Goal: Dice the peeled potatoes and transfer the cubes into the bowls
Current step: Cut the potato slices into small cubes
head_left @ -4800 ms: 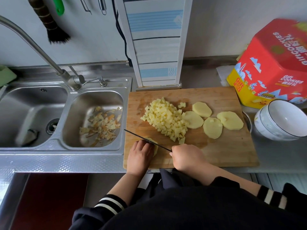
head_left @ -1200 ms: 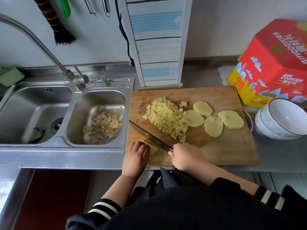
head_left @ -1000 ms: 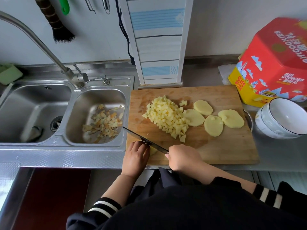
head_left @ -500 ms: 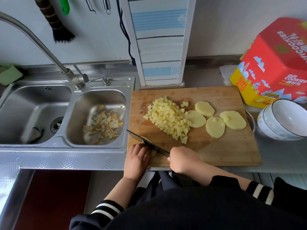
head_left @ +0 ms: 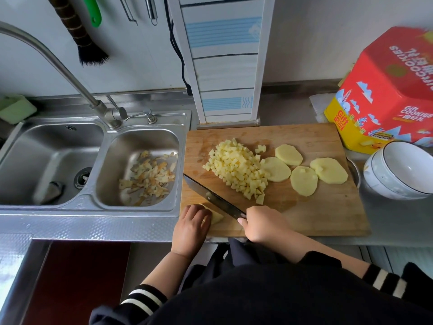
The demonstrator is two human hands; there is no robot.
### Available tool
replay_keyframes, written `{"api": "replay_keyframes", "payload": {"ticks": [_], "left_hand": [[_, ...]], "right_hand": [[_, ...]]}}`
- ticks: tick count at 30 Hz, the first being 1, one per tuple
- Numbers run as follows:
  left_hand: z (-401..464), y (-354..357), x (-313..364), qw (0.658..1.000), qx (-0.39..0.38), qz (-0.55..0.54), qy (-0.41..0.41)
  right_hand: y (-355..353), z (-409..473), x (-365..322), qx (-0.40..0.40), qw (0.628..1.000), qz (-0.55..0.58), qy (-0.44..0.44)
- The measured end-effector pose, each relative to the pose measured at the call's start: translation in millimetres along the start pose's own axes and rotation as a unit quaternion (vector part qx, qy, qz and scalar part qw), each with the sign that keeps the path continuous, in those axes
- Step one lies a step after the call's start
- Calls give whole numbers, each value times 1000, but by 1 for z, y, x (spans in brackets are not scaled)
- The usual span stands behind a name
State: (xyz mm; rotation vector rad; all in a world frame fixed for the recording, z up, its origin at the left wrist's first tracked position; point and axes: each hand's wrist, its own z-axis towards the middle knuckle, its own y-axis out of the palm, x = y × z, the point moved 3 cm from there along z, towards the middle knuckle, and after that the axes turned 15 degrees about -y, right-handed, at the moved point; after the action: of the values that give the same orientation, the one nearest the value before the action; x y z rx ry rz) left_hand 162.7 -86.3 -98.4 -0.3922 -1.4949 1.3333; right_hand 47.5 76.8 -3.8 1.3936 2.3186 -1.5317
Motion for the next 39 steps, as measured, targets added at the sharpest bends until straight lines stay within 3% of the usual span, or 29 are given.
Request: {"api": "replay_keyframes", "payload": {"ticks": [8,19,32,39], "left_hand": [[-3,2,-6,1000,-2,4,-6],[-4,5,-8,1000,0,-6,-20],[-4,-2,1,1000,18,-8,-12],[-12,-7,-2,1000,24,-11,-14]], "right_hand": [[1,2,-15,-50,998,-23,-22],[12,10,-14,-92,996,-5,20],[8,4,1,-11,1000,18,10],[4,-1,-9,-18,1000,6,-24]]}}
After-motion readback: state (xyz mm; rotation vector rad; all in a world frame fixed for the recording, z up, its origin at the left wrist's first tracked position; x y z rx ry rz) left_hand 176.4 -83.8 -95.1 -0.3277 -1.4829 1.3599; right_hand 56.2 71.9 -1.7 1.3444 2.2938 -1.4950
